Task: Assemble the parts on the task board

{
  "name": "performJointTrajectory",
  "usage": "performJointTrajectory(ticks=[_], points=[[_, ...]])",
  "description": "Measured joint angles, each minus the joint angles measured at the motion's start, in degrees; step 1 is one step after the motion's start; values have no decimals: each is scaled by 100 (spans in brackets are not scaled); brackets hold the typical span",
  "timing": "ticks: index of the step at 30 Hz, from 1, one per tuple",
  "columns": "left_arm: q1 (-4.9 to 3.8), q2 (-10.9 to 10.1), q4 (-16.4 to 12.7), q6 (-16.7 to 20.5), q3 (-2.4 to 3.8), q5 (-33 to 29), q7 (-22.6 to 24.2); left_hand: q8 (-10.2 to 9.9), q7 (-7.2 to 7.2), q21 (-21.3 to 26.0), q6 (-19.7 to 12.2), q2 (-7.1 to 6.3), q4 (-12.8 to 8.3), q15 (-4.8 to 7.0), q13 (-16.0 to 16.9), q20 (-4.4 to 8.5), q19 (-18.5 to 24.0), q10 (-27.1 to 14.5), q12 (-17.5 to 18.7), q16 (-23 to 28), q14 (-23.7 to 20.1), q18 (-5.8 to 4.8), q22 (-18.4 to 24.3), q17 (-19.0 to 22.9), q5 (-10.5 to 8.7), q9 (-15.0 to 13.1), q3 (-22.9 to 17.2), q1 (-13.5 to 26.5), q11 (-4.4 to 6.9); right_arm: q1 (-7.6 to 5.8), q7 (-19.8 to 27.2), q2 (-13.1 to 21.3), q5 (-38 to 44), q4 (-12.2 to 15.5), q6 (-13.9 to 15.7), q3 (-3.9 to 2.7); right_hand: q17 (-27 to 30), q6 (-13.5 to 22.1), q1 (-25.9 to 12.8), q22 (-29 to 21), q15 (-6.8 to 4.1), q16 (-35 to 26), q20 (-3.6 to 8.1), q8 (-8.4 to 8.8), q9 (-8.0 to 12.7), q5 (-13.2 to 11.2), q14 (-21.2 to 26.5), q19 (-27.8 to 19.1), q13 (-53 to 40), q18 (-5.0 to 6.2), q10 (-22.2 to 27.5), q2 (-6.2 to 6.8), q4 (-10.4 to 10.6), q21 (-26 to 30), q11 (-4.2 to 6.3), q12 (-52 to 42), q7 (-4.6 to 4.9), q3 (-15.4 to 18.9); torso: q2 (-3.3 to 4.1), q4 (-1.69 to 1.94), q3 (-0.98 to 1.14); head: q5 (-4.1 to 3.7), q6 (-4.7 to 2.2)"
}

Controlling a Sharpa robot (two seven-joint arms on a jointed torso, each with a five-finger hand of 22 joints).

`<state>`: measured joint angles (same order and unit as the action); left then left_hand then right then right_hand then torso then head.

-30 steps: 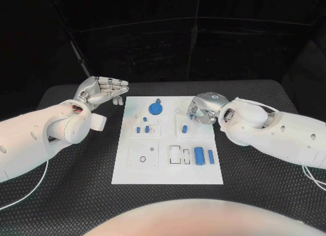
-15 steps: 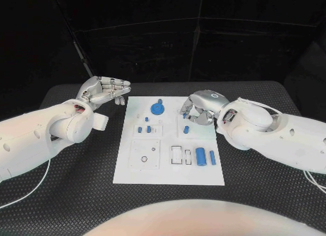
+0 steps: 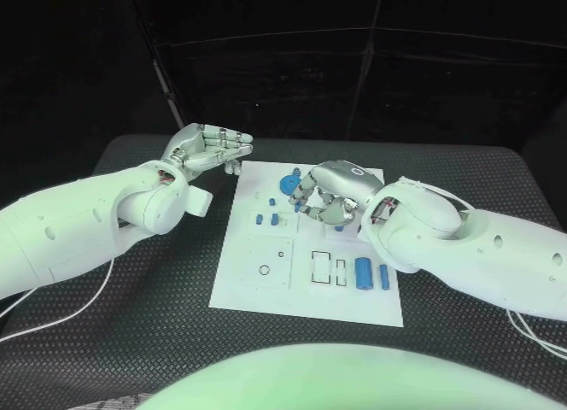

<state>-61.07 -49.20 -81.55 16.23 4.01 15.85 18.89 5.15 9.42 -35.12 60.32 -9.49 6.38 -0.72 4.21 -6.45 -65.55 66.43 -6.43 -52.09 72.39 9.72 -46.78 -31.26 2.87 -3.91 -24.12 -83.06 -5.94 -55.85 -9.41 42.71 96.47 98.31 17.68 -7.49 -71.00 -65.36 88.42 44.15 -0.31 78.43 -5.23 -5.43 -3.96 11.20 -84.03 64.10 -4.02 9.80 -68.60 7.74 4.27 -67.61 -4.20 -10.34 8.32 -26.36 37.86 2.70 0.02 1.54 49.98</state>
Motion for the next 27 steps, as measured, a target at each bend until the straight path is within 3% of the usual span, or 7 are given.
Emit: performJointTrajectory(ticks=[11,15,18,27], points=[[0,56,3,0,1,-2,0,0,22,0,-22,0,0,0,1,0,0,-20,0,0,0,0,0,6,0,0,0,0,20,374,206,-380,-101,-305,7,34,1,5,-54,-25,0,0,0,2,2,0,0,0,0,-1,0,-7,-1,0,0,0,-4,-1,-1,-7,7,396,3],[0,79,2,-1,1,-2,0,0,22,0,-22,0,0,0,1,0,0,-41,0,0,0,0,0,6,0,-1,0,0,0,459,260,-458,-99,-395,1,66,1,5,-53,-33,0,0,0,13,3,0,0,0,0,0,0,-7,-1,0,0,0,-4,-1,-1,-7,8,474,3],[0,97,1,-1,1,-3,0,0,21,0,-22,0,0,0,1,0,0,-41,0,0,0,0,0,6,0,-1,0,0,0,495,292,-482,-85,-423,-12,149,1,5,-53,-33,0,0,0,13,4,0,0,0,1,0,0,-7,-15,0,0,0,-4,-14,-3,-14,9,523,3],[-2,137,6,-4,1,-4,0,0,22,23,-22,0,-16,0,-21,0,0,-133,21,22,0,-1,17,26,0,-1,-16,0,-32,520,358,-560,-31,-529,-80,277,2,5,-75,-32,0,-1,-21,14,5,0,0,-21,0,-1,1,15,-15,0,0,23,-5,-14,-4,-20,12,593,3]])
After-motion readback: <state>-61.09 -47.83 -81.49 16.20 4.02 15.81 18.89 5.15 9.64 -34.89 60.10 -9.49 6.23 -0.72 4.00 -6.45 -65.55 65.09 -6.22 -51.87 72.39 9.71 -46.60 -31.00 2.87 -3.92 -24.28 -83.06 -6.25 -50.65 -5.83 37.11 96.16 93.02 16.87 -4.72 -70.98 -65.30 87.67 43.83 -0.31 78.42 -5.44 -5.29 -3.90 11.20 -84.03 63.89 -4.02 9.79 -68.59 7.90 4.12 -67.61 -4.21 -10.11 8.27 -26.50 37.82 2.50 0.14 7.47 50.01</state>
